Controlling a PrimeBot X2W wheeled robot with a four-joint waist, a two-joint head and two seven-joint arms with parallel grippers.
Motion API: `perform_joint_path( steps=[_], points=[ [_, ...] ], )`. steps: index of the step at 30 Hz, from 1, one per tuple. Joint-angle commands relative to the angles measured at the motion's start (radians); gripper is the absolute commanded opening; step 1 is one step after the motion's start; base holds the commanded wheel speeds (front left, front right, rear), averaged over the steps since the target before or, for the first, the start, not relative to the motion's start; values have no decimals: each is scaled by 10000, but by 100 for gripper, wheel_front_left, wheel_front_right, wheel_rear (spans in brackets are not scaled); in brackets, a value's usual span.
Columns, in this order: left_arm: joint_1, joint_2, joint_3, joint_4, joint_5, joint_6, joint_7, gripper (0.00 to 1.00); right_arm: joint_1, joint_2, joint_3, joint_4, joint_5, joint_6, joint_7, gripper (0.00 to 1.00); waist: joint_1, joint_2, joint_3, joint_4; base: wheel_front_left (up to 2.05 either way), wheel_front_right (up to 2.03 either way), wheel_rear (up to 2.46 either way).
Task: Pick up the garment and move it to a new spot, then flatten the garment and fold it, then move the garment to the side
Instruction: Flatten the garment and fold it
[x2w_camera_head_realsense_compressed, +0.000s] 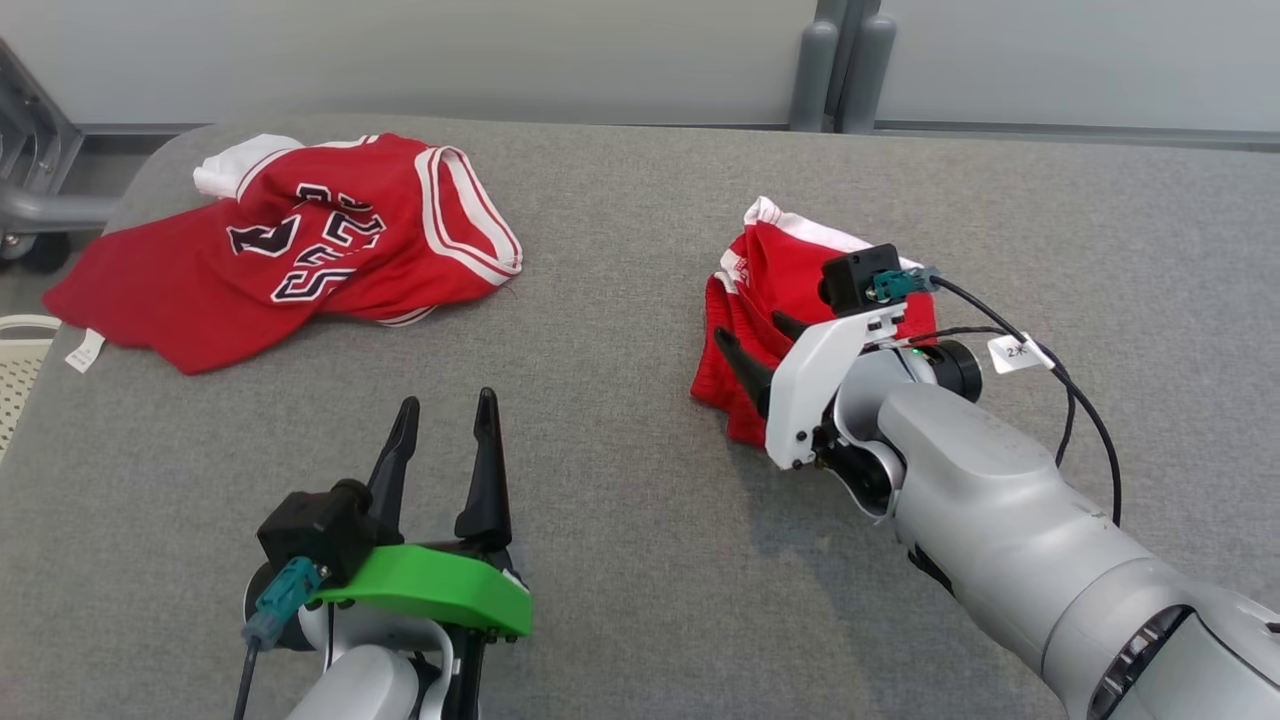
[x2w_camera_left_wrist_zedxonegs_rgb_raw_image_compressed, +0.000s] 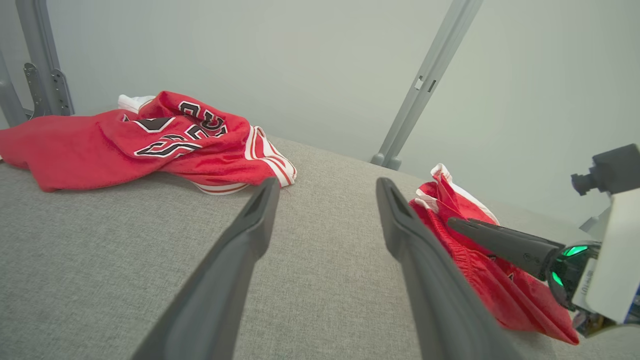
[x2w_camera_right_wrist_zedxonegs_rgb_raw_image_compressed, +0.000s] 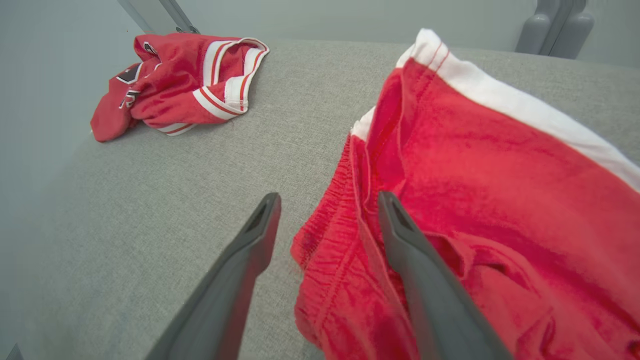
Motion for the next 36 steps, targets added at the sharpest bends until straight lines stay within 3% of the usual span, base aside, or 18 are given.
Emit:
perform_joint_path(
  steps=[1,9,17,20,21,23,36],
  points=[
    [80,74,4,-10,35,35,-20,100,163,-2,3,-206,130,1,-116,100,0,54,-137,-167,0,0,0],
    [324,137,-50,-153,11,137,50,100,256,-439,-335,-1015,408,1,-698,100,0,54,-400,-638,0,0,0],
    [433,193,-125,-258,11,194,133,100,423,-1064,-980,-961,565,1,-1325,97,0,54,-514,-841,0,0,0],
    [477,226,-155,-316,10,201,163,100,467,-1266,-1236,-753,543,1,-1509,35,0,54,-537,-836,0,0,0],
    [481,236,-165,-332,9,208,167,100,463,-1328,-1300,-683,486,1,-1573,20,0,54,-542,-825,0,0,0],
    [483,248,-191,-369,11,214,190,100,533,-1444,-1427,-530,400,1,-1667,0,0,54,-544,-779,0,0,0],
    [316,354,-303,-633,179,299,280,100,1190,-1930,-1632,178,-718,1,-1961,0,0,54,-277,152,0,0,0]
  ],
)
